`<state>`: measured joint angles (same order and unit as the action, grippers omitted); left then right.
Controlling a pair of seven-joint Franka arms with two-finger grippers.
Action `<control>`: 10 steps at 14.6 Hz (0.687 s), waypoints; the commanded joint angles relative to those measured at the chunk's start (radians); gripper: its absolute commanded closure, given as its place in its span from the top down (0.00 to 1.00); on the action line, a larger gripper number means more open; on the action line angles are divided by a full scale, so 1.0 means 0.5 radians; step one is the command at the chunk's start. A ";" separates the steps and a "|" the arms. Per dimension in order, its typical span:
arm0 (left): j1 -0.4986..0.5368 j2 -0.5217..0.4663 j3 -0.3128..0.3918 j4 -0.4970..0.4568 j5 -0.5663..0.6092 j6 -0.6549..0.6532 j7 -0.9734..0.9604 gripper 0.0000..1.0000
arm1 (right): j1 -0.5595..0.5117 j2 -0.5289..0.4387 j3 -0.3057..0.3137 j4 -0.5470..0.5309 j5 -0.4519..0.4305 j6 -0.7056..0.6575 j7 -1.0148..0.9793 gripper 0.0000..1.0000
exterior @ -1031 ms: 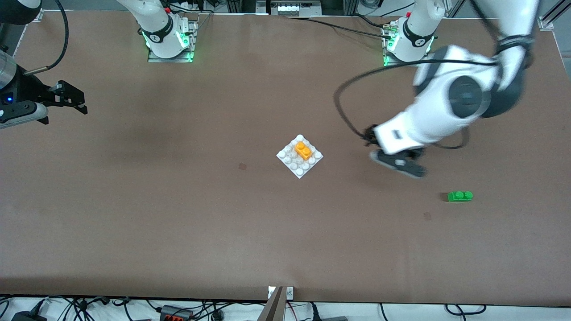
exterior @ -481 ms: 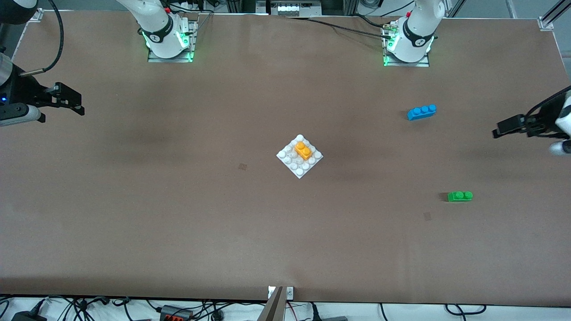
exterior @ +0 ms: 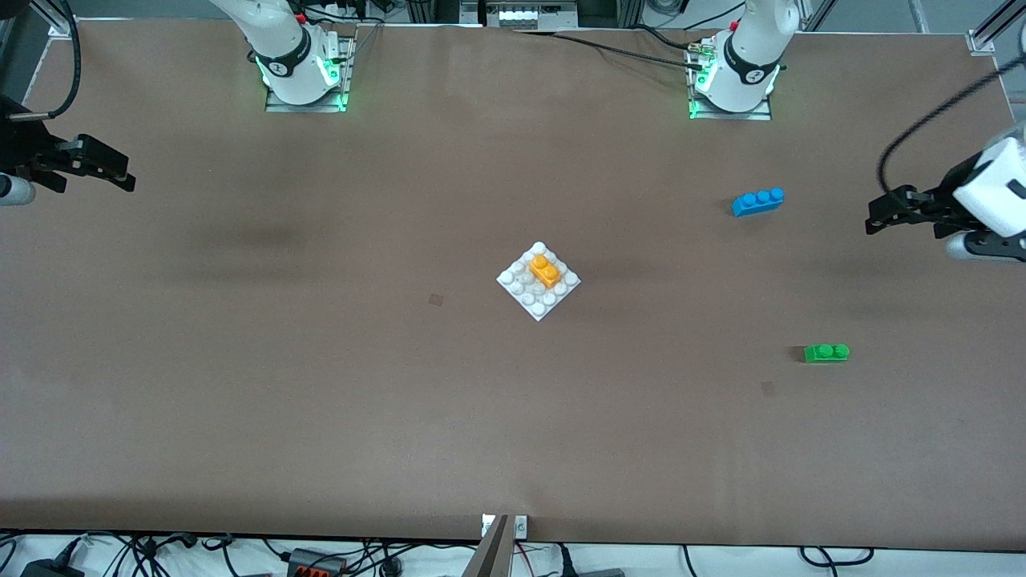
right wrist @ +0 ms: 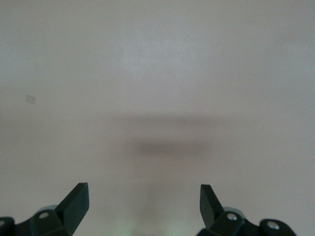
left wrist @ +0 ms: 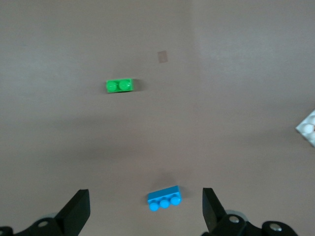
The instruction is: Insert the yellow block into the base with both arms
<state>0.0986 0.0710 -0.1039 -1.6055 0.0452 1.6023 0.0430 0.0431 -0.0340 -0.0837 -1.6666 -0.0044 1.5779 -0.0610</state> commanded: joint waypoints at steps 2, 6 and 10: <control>-0.041 -0.013 0.048 0.076 0.023 -0.146 -0.052 1.00 | -0.013 0.003 0.011 -0.014 0.003 0.087 0.036 1.00; -0.007 0.017 0.045 0.122 0.002 -0.189 -0.040 1.00 | -0.019 0.007 0.011 -0.011 0.018 0.090 0.067 1.00; -0.004 0.021 0.048 0.122 -0.060 -0.204 -0.040 1.00 | -0.025 0.010 0.008 -0.008 0.021 0.105 0.067 1.00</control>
<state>0.0960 0.0704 -0.0819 -1.5751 0.0319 1.5256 0.0231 0.0407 -0.0228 -0.0837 -1.6684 -0.0045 1.6223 -0.0401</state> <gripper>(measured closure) 0.000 0.000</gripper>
